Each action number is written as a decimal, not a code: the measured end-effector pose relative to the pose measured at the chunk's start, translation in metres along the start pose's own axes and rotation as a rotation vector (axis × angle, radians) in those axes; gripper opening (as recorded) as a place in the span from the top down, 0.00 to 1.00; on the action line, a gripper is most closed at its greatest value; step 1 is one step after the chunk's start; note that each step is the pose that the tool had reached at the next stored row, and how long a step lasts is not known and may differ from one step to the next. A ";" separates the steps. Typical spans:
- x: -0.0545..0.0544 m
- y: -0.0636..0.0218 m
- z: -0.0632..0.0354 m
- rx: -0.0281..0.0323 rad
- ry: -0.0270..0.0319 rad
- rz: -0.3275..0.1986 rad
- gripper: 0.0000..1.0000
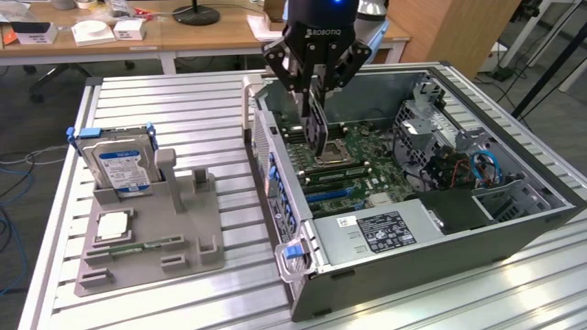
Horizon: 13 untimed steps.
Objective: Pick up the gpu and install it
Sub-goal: 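Pick up the gpu and move the gpu toward the slot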
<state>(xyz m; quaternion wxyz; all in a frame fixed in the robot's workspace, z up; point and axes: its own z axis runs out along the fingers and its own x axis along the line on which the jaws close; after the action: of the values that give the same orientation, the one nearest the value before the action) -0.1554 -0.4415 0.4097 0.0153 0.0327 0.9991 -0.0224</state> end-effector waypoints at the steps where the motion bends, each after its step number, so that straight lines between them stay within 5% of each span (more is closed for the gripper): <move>1: -0.001 0.0001 0.0000 0.0000 0.0000 0.000 0.74; 13: -0.015 0.0011 0.0006 0.0000 0.0000 0.000 0.74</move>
<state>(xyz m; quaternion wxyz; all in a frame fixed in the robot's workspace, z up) -0.1400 -0.4414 0.4096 0.0153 0.0327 0.9991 -0.0225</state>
